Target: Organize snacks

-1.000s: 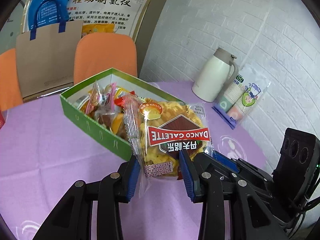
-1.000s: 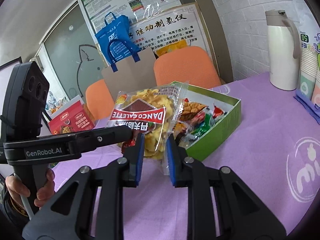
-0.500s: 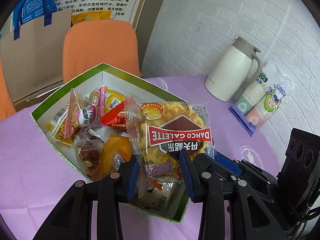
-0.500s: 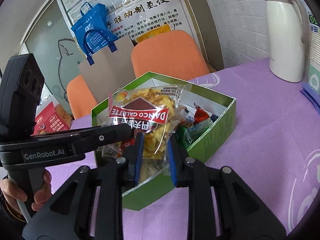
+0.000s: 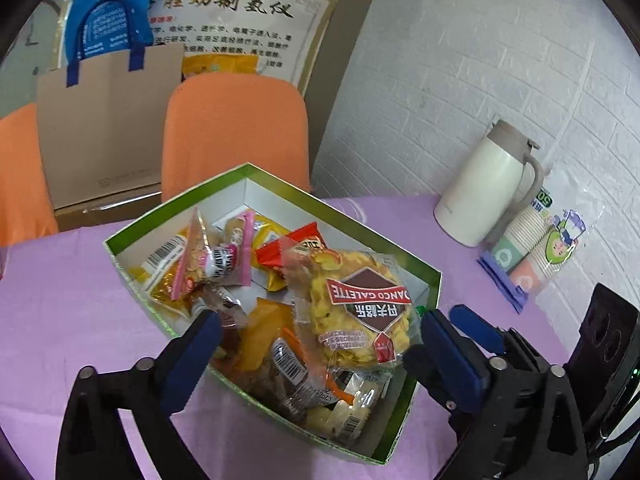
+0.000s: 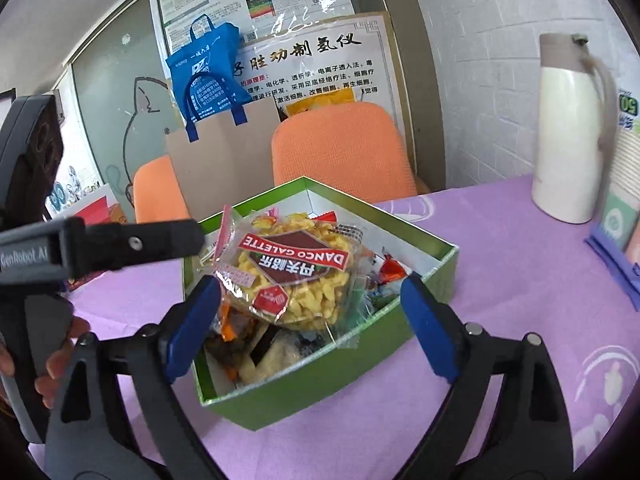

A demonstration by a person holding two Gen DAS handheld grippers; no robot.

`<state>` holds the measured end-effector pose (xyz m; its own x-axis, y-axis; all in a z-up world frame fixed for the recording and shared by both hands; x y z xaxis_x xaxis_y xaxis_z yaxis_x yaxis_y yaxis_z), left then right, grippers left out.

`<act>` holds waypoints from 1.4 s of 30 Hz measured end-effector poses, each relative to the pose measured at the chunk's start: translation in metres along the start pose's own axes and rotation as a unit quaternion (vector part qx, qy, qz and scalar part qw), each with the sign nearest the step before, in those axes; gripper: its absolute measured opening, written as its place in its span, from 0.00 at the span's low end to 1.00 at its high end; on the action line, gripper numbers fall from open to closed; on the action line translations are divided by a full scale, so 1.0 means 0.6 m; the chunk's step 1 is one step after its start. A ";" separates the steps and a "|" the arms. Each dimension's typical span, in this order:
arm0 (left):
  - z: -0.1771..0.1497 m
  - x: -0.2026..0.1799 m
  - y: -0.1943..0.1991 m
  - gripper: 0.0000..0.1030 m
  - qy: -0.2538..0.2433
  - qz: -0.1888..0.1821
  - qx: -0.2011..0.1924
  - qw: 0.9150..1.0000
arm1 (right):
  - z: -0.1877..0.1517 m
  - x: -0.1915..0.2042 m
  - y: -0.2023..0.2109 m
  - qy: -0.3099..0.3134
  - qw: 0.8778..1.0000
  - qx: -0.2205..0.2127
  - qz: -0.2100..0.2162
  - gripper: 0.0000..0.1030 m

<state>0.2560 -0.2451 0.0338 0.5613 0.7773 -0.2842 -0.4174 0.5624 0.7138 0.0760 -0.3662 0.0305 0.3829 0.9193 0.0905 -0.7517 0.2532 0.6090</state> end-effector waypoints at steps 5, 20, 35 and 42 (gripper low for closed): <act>-0.028 0.015 0.049 1.00 0.027 0.023 -0.011 0.999 | -0.019 0.012 0.045 -0.002 1.000 0.000 -0.015 0.98; -0.199 -0.026 0.204 1.00 -0.007 0.129 -0.062 0.990 | -0.102 0.077 0.199 0.036 0.996 0.025 -0.074 0.99; -0.310 -0.040 0.214 1.00 -0.006 0.157 -0.028 0.987 | -0.179 0.070 0.211 0.018 0.993 0.065 -0.095 0.99; -0.316 -0.038 0.222 1.00 -0.004 0.170 -0.034 0.985 | -0.184 0.070 0.204 0.013 0.993 0.070 -0.091 0.99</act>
<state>0.0518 -0.1345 0.0141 0.3866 0.9217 -0.0304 -0.6288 0.2876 0.7225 -0.0593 -0.2636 0.0220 0.4911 0.8697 -0.0503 -0.5888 0.3740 0.7166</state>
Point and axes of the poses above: each gripper's, at about its wrist camera, not at the fingertips, and y roughly against the way its jaws point, x to its left, z to its top, the point moved 3 cm from there along -y, roughly the way its jaws point, and after that the axes turned 5 degrees about x, right-handed, at the moved point
